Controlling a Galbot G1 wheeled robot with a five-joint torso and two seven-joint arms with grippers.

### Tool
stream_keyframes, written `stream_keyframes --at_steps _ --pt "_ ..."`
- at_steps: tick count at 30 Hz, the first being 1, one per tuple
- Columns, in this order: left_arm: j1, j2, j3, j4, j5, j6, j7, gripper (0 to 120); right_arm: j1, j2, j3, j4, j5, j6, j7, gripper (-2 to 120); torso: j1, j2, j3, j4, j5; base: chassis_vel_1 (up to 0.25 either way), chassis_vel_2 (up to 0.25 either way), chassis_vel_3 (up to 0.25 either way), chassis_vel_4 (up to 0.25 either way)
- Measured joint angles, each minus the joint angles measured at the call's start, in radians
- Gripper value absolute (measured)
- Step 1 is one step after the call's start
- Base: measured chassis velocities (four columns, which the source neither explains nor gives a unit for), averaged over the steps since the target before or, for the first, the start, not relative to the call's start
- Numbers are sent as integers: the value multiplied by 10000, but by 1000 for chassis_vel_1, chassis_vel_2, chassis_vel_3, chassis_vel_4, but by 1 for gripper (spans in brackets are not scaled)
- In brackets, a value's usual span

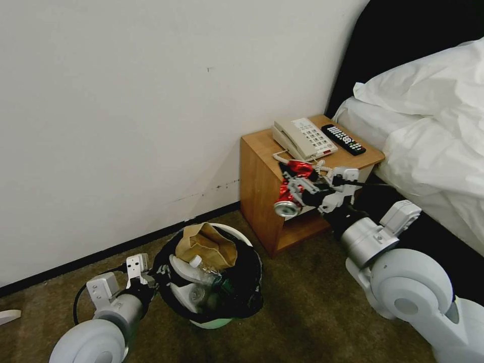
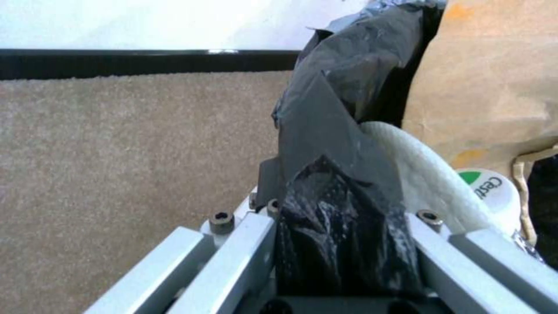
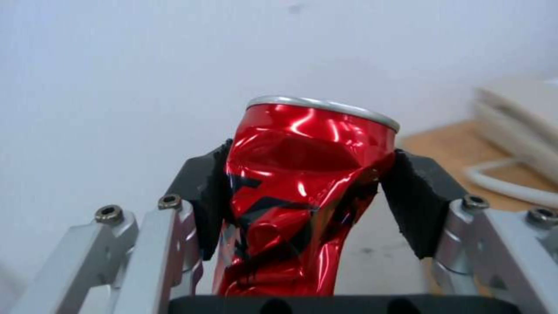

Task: Pick up the trash bin, then pick up the garbage from the floor and place it into the trash bin.

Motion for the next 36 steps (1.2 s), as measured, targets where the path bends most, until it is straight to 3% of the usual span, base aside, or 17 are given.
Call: stream_keyframes --at_steps 7,19,36 --pt "-189 -20 215 -5 -15 61 18 4 35 145 -392 -104 -290 35 -1682 57 0 0 1 -1 -1 0 0 0 0" --pt "-353 0 376 12 -46 101 47 4 65 397 -1108 -517 -779 13 -3119 57 0 0 1 -1 -1 0 0 0 0" --pt "-457 52 328 -10 -197 122 48 4 184 993 -2535 -1397 -1747 -43 -3721 57 0 0 0 0 -1 0 0 0 0"
